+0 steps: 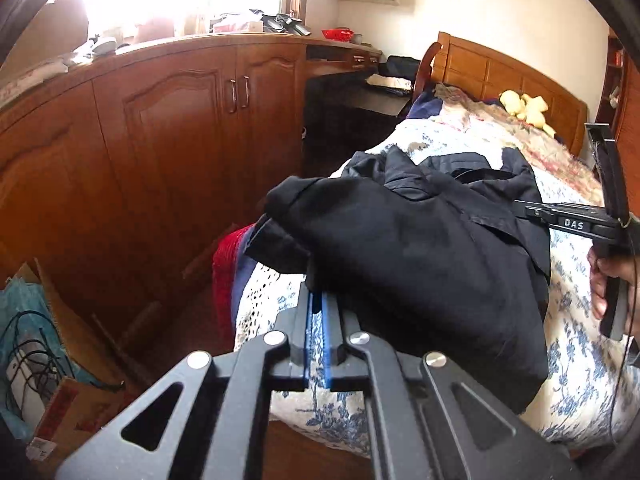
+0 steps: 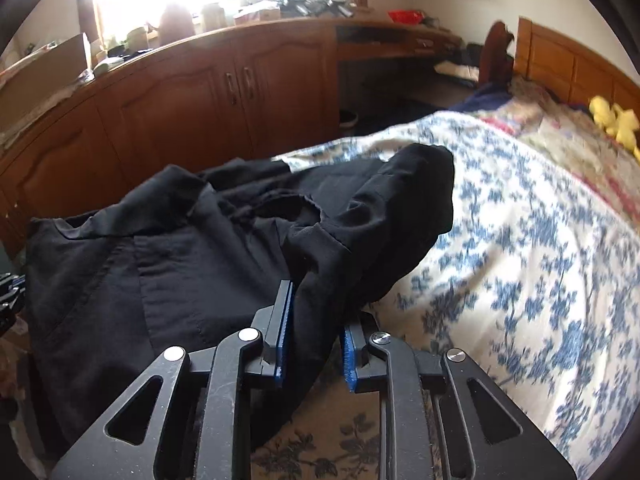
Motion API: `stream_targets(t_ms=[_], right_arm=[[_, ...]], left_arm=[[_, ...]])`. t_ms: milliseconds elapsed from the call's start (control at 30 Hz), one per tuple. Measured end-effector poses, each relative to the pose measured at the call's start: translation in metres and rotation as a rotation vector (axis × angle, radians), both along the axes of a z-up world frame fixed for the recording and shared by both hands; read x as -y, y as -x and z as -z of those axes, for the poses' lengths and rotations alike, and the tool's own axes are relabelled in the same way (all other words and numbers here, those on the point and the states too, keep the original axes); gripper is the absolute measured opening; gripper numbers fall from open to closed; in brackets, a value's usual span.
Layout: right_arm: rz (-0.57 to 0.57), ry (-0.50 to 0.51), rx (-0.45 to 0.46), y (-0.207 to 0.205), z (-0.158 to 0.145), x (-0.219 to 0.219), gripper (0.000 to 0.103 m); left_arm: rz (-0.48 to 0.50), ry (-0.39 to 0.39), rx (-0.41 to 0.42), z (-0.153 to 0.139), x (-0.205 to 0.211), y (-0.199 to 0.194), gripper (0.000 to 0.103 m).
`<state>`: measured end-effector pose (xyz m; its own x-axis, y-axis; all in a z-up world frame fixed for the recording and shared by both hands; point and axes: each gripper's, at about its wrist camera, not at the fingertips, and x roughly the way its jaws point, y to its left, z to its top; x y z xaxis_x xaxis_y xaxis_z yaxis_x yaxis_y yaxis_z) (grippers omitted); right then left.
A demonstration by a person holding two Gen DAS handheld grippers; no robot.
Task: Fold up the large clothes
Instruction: 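Lift the coat bundle with both tools and carry it toward the desk, then lower the coat bundle onto the bed corner and open both tools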
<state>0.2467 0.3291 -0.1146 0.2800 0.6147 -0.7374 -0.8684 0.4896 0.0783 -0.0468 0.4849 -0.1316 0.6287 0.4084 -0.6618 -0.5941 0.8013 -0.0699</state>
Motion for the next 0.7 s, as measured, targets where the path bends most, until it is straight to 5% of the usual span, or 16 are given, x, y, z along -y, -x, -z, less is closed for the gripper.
stream_targets(t_ms=[300, 700], right_arm=[[-0.035, -0.070, 0.041, 0.019, -0.041, 0.068, 0.027], [-0.043, -0.206, 0.081, 0.065, -0.119, 0.191, 0.033]], left_arm=[[-0.031, -0.050, 0.060, -0.029, 0.019, 0.020, 0.008], [0.163, -0.156, 0.135, -0.111, 0.112, -0.006, 0.044]])
